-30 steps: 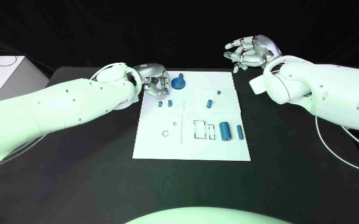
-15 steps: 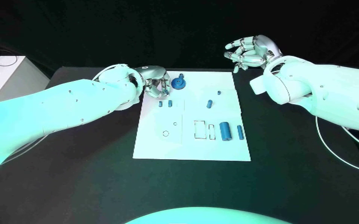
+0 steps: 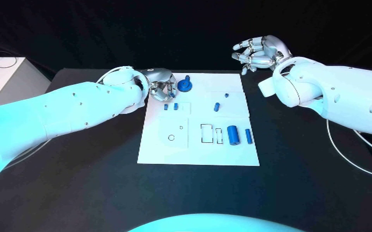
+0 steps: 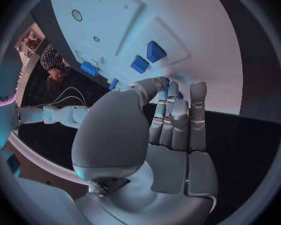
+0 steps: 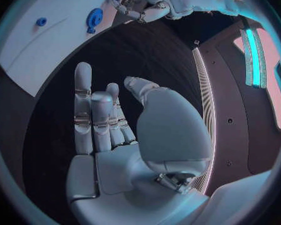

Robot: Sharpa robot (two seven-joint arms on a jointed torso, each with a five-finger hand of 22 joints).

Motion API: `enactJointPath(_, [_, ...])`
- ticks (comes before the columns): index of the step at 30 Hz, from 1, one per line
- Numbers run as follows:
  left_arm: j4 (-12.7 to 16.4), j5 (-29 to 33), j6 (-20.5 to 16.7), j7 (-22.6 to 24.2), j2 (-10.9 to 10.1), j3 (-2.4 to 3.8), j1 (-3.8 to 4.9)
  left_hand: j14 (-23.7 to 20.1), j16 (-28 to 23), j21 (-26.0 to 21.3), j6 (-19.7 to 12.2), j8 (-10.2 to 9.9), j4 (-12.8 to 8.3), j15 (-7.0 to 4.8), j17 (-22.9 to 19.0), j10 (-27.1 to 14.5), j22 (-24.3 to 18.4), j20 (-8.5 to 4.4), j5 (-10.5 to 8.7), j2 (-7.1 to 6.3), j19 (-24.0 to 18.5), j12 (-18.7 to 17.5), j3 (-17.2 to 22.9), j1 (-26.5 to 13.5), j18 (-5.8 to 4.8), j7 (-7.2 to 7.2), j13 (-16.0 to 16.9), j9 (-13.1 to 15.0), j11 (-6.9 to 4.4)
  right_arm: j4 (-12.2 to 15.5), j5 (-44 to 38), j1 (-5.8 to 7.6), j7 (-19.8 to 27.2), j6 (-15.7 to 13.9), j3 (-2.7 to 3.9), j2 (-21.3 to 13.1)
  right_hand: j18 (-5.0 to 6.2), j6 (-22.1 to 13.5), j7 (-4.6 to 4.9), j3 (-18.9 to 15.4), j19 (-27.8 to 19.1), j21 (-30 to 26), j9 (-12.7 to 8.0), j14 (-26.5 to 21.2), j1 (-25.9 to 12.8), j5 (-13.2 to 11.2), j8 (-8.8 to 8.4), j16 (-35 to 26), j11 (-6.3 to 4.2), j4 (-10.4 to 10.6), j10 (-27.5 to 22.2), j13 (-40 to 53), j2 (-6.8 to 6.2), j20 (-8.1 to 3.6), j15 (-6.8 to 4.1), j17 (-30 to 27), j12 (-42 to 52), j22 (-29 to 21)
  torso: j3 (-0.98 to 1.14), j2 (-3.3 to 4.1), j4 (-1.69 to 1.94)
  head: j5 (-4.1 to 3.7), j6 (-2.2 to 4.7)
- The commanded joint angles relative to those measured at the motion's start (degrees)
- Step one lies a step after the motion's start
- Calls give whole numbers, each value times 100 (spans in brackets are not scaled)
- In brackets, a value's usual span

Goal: Assemble the parts on the task board

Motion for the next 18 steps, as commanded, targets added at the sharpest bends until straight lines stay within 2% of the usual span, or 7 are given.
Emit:
enactJointPath(1, [-3,-7,94,47,26,-3,-13,36,27,8,36,-9,-35,20,7,39,-7,-6,-25,-4,7,-20,8,-64,-5,14,8,9,-4,-1,-18,3,19,16,4,6,74,13,14,24,39,-39,6,24,-36,32,20,-16,-34,-3,-10,-5,-42,14,0,3,-4,-5,4,-1,2,2,-3])
enactJointPath(10, [4,9,152,70,62,-5,-15,32,25,5,37,-18,-40,19,-2,43,-11,-6,-27,-2,1,-33,10,-64,-3,14,10,10,-4,-6,-19,3,18,19,4,10,74,13,14,24,39,-39,6,24,-36,32,20,-16,-34,-3,-10,-5,-42,14,0,3,-4,-5,5,1,3,-5,-20])
enactJointPath(18, [-28,-6,269,23,85,-31,-17,38,30,8,61,-22,-47,17,9,77,-4,-7,-40,3,0,-42,2,-69,-4,9,23,18,-12,-8,-19,3,15,21,4,8,73,10,13,27,56,-63,7,29,-36,33,24,-44,-35,-9,-10,-25,-45,11,-2,-3,-7,-25,-2,0,2,-17,-30])
